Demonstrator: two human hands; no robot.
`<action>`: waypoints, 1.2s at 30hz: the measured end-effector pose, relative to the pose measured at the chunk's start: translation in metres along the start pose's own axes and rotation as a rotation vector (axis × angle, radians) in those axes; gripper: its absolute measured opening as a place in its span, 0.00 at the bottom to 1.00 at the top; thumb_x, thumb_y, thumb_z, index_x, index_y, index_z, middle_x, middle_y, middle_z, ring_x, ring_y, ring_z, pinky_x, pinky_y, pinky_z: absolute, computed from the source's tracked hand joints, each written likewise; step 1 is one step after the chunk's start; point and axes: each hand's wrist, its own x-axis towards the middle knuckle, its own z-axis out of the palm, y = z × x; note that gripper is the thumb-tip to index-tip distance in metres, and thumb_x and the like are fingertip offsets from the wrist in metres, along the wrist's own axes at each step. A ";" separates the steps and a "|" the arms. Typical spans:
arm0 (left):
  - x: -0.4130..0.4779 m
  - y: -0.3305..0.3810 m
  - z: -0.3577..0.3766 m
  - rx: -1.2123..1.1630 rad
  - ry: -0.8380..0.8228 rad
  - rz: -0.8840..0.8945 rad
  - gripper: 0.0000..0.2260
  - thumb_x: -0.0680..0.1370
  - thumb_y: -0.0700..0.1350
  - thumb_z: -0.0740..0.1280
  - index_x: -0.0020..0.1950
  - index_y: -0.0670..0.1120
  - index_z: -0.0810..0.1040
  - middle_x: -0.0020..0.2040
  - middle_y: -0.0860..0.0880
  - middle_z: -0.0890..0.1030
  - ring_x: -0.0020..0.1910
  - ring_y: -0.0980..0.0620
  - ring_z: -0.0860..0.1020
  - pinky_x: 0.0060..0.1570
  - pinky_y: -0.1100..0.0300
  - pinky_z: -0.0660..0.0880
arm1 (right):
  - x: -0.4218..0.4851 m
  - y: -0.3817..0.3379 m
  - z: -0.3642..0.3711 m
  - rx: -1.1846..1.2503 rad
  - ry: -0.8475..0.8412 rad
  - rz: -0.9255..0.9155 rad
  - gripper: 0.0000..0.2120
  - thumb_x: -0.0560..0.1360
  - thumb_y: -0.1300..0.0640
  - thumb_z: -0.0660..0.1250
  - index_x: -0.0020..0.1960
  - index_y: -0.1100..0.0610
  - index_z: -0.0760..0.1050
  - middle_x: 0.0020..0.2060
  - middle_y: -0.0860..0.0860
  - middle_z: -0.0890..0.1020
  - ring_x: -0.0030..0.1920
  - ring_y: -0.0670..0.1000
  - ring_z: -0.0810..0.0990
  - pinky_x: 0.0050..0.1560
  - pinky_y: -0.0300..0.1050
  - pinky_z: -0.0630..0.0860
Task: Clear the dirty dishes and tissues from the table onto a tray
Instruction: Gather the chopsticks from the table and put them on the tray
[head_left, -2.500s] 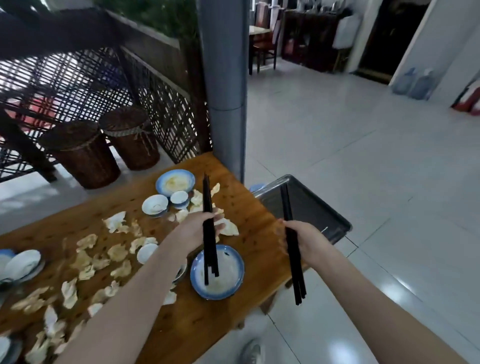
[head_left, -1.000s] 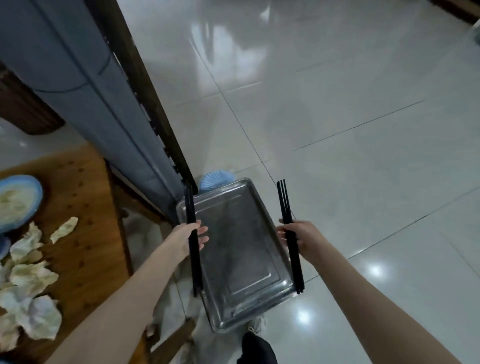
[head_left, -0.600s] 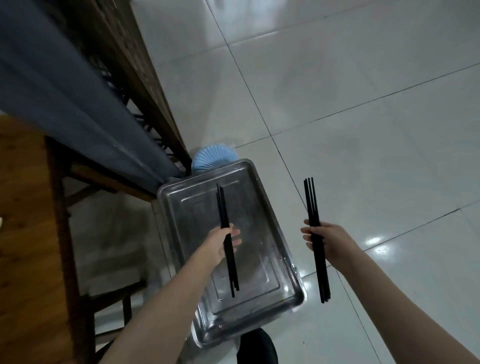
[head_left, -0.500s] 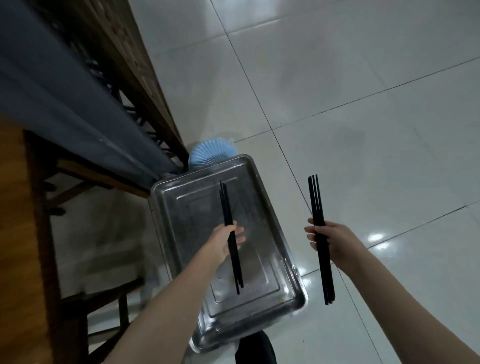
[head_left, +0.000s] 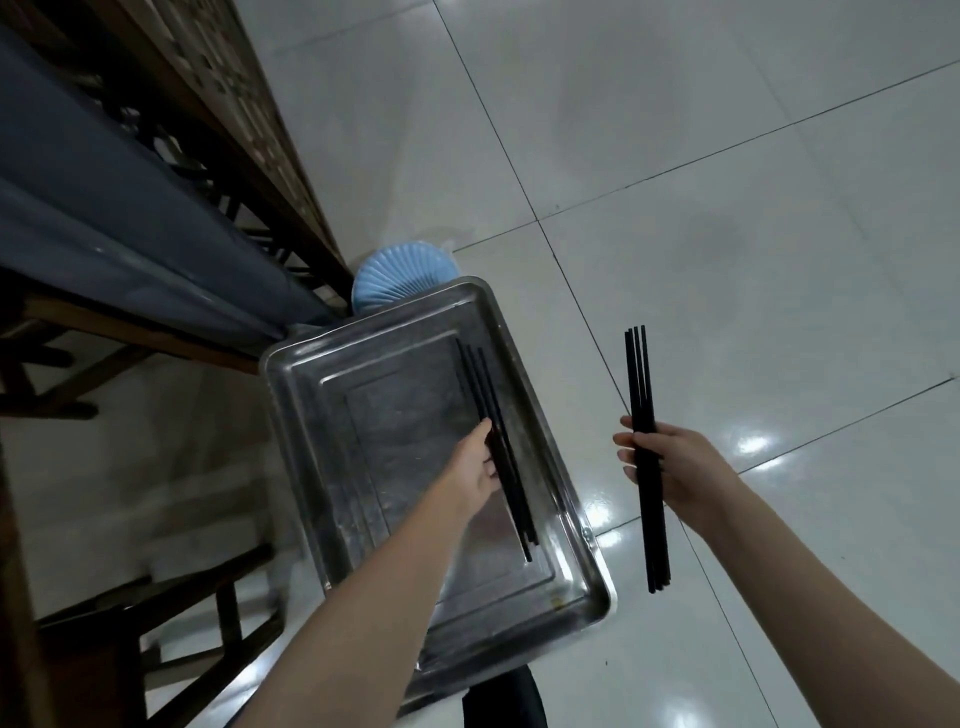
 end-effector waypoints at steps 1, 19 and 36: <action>0.001 -0.002 0.001 0.011 -0.014 0.007 0.15 0.83 0.51 0.54 0.60 0.44 0.74 0.52 0.46 0.80 0.50 0.49 0.78 0.55 0.51 0.72 | 0.000 0.000 0.000 0.003 0.002 0.003 0.09 0.78 0.68 0.60 0.53 0.61 0.76 0.40 0.55 0.81 0.36 0.50 0.79 0.38 0.41 0.76; -0.037 0.041 -0.094 0.176 0.073 0.164 0.19 0.83 0.52 0.53 0.73 0.49 0.66 0.69 0.47 0.73 0.63 0.47 0.74 0.59 0.52 0.66 | 0.010 0.040 0.075 -0.218 0.014 0.002 0.11 0.73 0.76 0.60 0.52 0.67 0.74 0.36 0.57 0.76 0.31 0.49 0.73 0.29 0.38 0.71; -0.085 0.060 -0.171 0.122 0.113 0.270 0.17 0.84 0.51 0.53 0.72 0.50 0.67 0.58 0.51 0.78 0.55 0.51 0.78 0.54 0.52 0.71 | 0.032 0.075 0.110 -0.816 0.238 -0.323 0.25 0.69 0.76 0.57 0.63 0.66 0.74 0.58 0.60 0.80 0.59 0.56 0.78 0.58 0.39 0.71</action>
